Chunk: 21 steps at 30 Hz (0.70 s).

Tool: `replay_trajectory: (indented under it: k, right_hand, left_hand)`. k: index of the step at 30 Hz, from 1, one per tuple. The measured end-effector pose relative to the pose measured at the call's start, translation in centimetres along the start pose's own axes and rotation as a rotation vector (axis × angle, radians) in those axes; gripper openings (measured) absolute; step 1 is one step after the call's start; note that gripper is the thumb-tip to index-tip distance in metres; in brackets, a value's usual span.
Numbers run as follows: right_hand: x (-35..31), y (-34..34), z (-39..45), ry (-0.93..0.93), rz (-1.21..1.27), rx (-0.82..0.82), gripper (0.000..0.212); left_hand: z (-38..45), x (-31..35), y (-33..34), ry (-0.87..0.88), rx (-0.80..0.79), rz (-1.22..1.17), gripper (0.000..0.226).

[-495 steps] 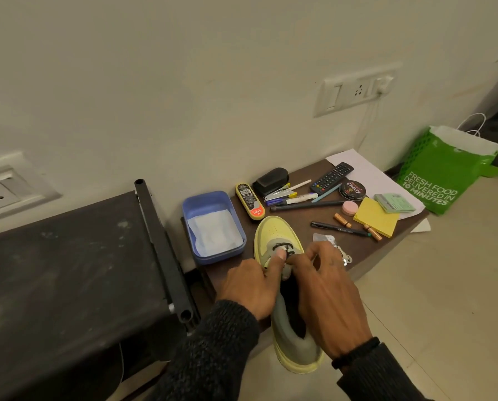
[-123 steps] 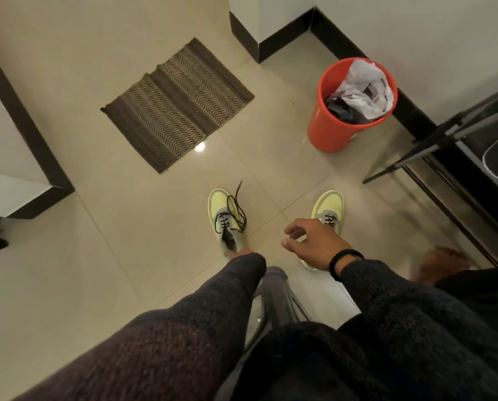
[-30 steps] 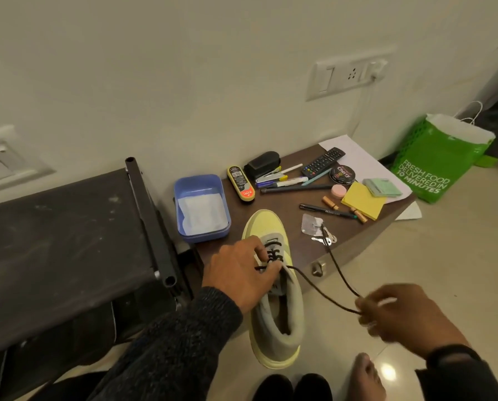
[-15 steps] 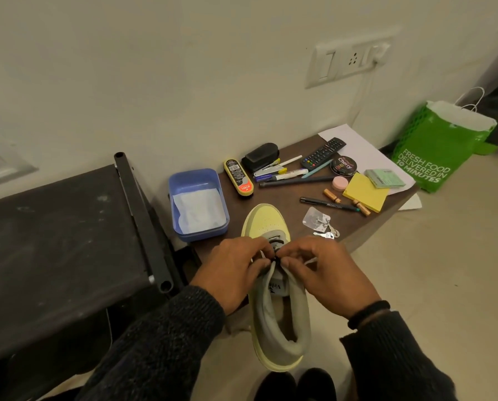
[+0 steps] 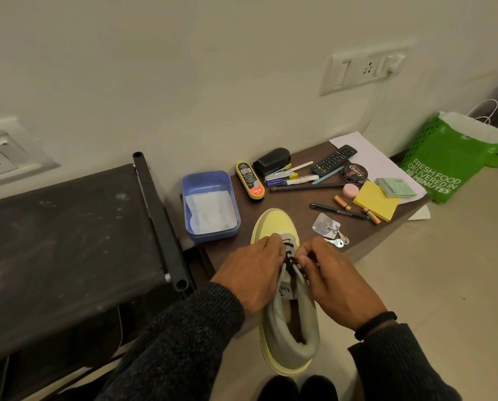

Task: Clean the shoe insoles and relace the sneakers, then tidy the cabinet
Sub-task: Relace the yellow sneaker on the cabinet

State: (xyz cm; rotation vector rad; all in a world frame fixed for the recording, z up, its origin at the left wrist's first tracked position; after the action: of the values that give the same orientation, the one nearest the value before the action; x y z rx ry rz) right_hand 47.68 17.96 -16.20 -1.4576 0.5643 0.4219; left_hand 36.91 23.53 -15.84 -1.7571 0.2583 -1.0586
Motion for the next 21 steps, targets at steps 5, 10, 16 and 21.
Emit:
replay_trajectory:
  k: [5,10,16,21]
  right_hand:
    - [1.2,-0.6,0.4,0.080,0.108,0.002,0.014]
    - [0.5,-0.4,1.1,0.032,0.005,0.007,0.013]
    - [0.1,-0.1,1.5,0.026,-0.025,0.042,0.012]
    - [0.4,-0.1,1.1,0.049,0.000,0.053,0.015]
  left_hand:
    - [0.1,-0.6,-0.1,-0.034,-0.016,-0.013,0.008]
    - [0.5,-1.4,-0.7,-0.071,0.048,-0.114,0.005]
    - [0.8,-1.0,-0.6,-0.037,0.079,-0.091,0.009]
    - [1.1,-0.6,-0.8,-0.007,0.110,-0.061,0.005]
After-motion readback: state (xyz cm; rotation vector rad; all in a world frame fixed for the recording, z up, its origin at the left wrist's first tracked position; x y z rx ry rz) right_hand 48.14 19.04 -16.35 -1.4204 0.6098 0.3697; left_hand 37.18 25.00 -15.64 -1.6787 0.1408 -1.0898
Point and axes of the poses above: each hand's wrist, its own z-axis towards the middle knuckle, its own y-axis out of the palm, x = y × z, the point moved 9 cm from there along z, towards the middle knuckle, and after that the axes turned 2 degrees about -z, right-handed, at the moved point
